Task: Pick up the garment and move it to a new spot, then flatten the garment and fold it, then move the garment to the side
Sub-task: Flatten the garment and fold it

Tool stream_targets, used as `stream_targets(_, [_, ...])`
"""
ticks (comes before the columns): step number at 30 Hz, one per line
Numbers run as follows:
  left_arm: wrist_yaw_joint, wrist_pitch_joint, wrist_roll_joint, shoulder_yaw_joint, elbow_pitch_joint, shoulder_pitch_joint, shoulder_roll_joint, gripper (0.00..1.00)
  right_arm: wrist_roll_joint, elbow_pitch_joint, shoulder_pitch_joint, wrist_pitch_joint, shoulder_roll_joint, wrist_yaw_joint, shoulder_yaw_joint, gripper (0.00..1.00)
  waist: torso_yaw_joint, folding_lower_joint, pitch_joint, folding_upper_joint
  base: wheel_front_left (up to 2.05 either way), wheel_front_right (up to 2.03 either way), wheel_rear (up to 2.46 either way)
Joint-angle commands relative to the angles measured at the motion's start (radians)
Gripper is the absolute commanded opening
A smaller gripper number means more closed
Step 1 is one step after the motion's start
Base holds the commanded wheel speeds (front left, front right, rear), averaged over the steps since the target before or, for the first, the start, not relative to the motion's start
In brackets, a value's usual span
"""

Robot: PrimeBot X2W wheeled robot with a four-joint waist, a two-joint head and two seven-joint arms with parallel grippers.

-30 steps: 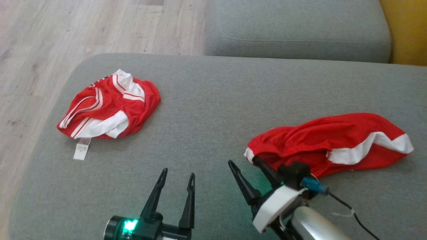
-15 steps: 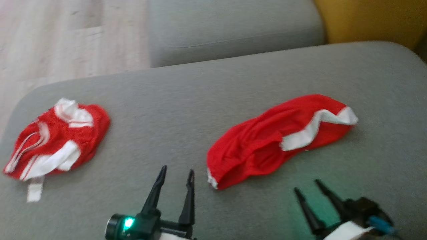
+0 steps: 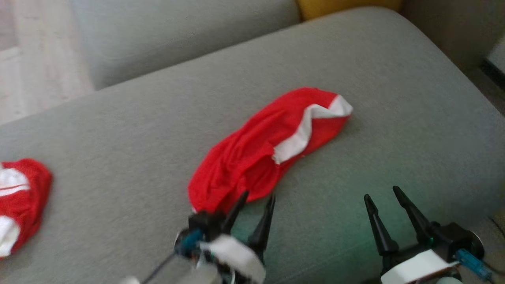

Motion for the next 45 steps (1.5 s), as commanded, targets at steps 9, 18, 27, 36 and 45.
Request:
stream_targets(9, [0.051,0.018,-0.357,-0.117,0.119,-0.299,-0.004,1.0,-0.023,-0.057,-0.056,-0.007,0.036,0.007,0.028,1.0,-0.163,0.0,0.143,0.0,0.0,0.0,0.0])
stream_targets(18, [0.069,-0.035,-0.504,-0.184,0.24,-0.414,-0.004,1.0,-0.023,-0.047,-0.065,-0.007,0.044,0.007,0.029,1.0,-0.198,0.0,0.16,0.0,0.0,0.0,0.0])
stream_targets(27, [0.035,-0.049,-0.467,-0.181,0.215,-0.487,-0.004,0.0,-0.026,-0.039,-0.076,-0.007,0.05,0.007,0.032,1.0,-0.192,0.0,0.147,0.0,0.0,0.0,0.0])
stream_targets(36, [0.003,-0.05,-0.375,-0.088,0.017,-0.573,-0.004,0.0,-0.028,-0.027,-0.044,-0.007,0.051,0.007,0.028,1.0,-0.13,0.0,0.017,0.0,0.0,0.0,0.0])
stream_targets(45, [0.101,-0.022,-0.361,-0.099,-0.235,-0.293,0.167,0.0,-0.019,-0.044,0.028,-0.007,0.058,0.007,-0.012,1.0,0.107,0.0,-0.052,0.0,0.0,0.0,0.0])
